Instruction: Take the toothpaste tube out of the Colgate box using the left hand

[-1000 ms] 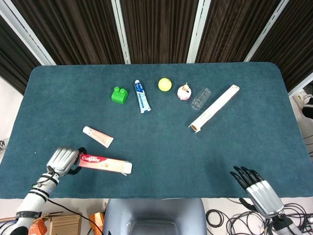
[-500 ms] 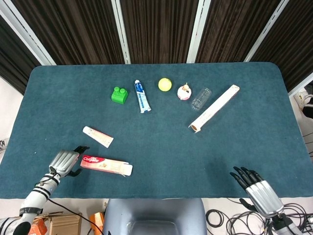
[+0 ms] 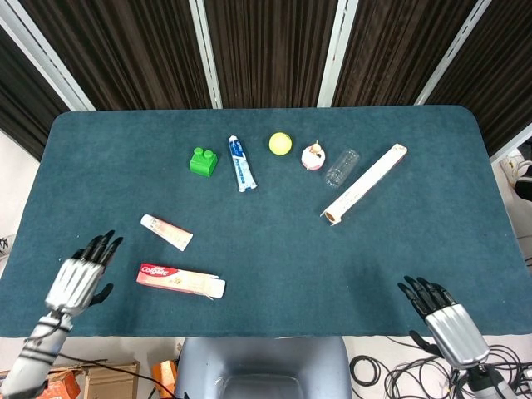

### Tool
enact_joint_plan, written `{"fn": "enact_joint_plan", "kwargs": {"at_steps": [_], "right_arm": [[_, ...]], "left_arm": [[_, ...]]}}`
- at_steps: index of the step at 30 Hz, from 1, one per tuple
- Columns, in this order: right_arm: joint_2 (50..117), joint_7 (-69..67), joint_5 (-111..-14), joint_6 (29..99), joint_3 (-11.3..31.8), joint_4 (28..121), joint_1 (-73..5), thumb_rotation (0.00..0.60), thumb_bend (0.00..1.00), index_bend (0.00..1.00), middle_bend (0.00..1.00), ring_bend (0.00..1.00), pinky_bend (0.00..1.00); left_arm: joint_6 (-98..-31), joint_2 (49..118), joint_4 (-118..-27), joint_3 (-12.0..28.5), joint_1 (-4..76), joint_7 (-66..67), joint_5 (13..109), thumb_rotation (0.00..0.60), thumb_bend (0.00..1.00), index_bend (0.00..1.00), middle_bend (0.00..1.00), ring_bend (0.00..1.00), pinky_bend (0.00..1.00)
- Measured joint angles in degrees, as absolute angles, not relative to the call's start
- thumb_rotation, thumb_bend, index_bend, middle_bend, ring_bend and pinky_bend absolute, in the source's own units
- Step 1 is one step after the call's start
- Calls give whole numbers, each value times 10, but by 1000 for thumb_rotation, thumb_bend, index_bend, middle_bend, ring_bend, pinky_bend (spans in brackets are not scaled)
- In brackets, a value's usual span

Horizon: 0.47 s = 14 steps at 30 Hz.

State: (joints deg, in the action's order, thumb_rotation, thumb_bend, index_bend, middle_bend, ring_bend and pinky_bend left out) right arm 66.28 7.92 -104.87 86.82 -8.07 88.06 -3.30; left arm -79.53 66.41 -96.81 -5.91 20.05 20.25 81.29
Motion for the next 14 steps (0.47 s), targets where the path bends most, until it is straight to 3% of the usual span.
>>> {"fn": "enact_joint_plan", "kwargs": {"at_steps": [3,7,14], "right_arm": [[674,75,-1049,891,-74,871,-25,600,196,3,38,23,175],[686,73,-1044,909,-66,863,-14,600,196,3,34,21,171],[691,76,-1038,914,-61,865,-7,600,196,3,34,20,171]], "left_arm": [[-849,664,-964,-82,143,163,850,600,282,48,1,69,308],[-861,657,-964,-101,109,132,858,600,283,54,7,70,276],[-873,648,-968,-95,86,121,862,600,283,53,15,71,271]]}}
